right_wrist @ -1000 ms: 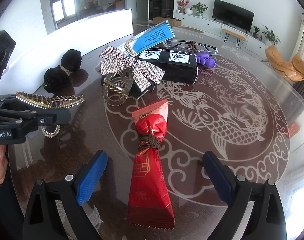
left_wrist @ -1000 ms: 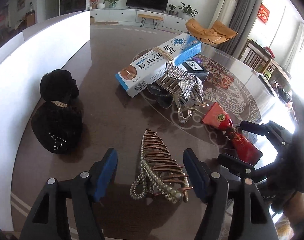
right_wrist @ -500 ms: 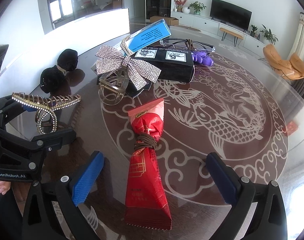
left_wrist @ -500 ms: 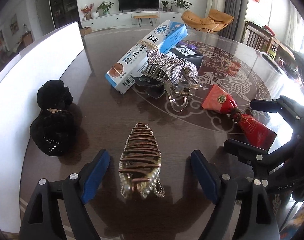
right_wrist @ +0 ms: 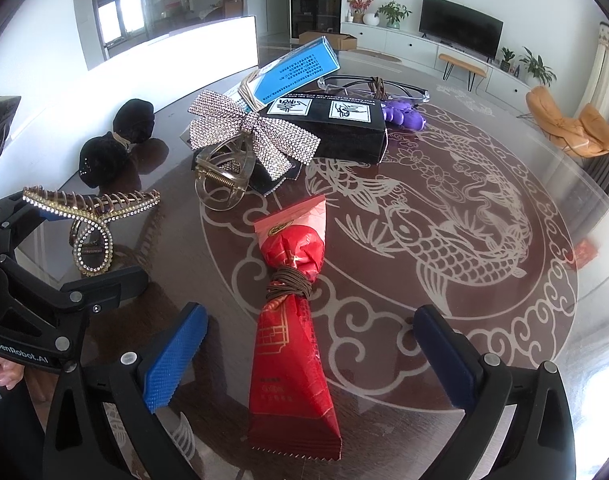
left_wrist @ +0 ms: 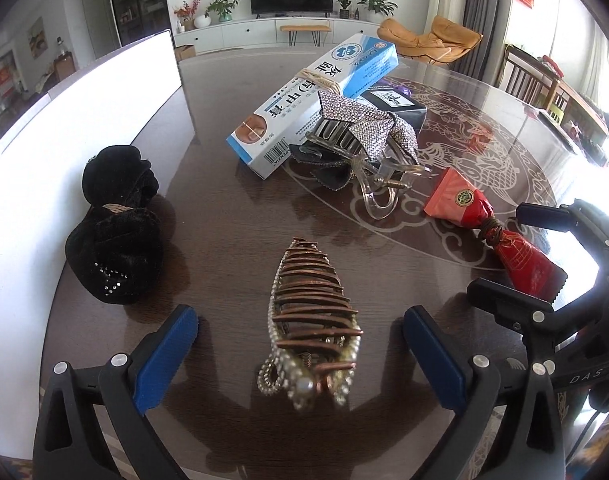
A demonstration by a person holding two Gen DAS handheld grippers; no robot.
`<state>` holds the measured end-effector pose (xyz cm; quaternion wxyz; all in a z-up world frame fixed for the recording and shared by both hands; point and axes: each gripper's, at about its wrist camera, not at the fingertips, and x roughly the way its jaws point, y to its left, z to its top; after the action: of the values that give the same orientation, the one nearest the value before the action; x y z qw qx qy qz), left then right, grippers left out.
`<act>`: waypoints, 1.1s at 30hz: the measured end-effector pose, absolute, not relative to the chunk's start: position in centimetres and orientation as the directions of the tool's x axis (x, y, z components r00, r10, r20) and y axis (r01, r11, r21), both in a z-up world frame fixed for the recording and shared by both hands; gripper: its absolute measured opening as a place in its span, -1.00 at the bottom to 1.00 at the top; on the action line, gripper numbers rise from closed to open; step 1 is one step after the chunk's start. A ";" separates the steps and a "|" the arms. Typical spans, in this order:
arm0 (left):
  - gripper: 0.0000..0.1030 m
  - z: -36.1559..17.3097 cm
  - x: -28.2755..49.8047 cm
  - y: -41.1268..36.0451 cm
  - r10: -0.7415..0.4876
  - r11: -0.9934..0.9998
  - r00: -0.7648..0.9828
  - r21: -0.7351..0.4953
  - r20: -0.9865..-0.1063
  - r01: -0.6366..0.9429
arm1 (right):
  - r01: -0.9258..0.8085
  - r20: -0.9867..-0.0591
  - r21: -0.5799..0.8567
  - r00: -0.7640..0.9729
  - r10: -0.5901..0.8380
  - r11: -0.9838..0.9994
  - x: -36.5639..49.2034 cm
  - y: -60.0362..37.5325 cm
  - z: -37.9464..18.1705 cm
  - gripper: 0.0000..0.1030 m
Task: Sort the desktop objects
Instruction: 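Lift the hair claw with the left tool while the right tool grasps the red candy pack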
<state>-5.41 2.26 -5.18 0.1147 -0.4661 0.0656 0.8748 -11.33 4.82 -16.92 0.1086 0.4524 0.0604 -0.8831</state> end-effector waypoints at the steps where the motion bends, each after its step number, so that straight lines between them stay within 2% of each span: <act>1: 1.00 -5.2 -5.4 2.3 0.140 -0.965 -0.539 0.008 -0.830 -0.262 | 0.246 -0.812 -0.009 -0.567 -0.137 -0.969 -11.3 4.8 -16.9 1.00; 31: 1.00 -5.0 -5.9 2.3 0.145 -0.962 -0.534 0.007 -0.833 -0.272 | 0.245 -0.812 -0.009 -0.567 -0.136 -0.969 -11.4 4.8 -17.0 0.99; 32: 0.80 -4.9 -5.8 2.2 0.150 -0.962 -0.546 0.006 -0.824 -0.274 | 0.245 -0.812 -0.008 -0.567 -0.137 -0.969 -11.4 4.8 -17.0 1.00; 33: 0.32 -4.6 -5.7 2.1 0.160 -0.960 -0.559 0.003 -0.814 -0.280 | 0.246 -0.812 -0.007 -0.567 -0.138 -0.969 -11.4 4.9 -17.0 1.00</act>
<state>-5.68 2.11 -4.56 0.1249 -0.4528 0.0661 0.8804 -11.36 4.86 -16.97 0.1085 0.4524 0.0596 -0.8832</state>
